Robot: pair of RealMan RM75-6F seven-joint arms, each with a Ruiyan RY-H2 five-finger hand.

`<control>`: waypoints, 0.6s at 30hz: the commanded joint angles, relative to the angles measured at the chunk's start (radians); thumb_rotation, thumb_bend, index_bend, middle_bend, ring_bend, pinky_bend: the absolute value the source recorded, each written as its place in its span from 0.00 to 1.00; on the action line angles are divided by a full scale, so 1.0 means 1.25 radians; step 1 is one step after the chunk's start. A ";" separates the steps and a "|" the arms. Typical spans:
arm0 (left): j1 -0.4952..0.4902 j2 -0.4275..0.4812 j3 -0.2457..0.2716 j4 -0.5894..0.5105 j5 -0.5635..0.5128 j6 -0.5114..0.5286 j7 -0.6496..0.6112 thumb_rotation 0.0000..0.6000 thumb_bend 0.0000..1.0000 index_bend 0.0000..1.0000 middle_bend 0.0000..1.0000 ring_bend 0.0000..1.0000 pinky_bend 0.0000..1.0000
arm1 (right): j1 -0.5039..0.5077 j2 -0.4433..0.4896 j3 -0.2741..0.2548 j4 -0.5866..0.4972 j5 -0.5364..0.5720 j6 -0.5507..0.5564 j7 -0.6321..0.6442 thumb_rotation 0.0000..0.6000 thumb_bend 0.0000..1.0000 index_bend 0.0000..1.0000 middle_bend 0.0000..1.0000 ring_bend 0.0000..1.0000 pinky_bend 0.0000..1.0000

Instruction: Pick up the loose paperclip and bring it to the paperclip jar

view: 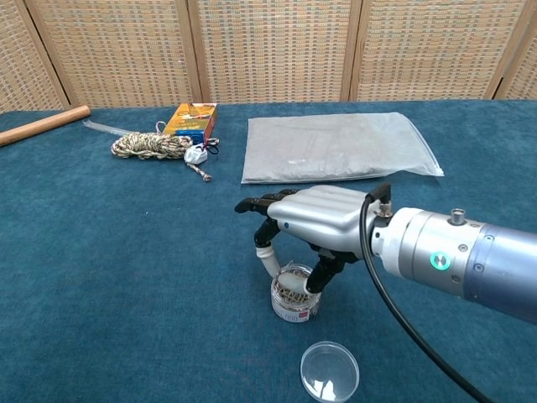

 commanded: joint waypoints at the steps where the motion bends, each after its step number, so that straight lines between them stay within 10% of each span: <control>1: 0.000 0.000 0.000 0.000 0.000 0.000 0.000 1.00 0.00 0.00 0.00 0.00 0.00 | -0.001 0.004 0.001 -0.003 0.002 0.000 -0.004 1.00 0.43 0.43 0.00 0.00 0.00; 18: 0.002 0.002 -0.001 -0.001 0.003 0.009 -0.005 1.00 0.00 0.00 0.00 0.00 0.00 | -0.036 0.093 0.004 -0.076 -0.043 0.072 0.005 1.00 0.40 0.35 0.00 0.00 0.00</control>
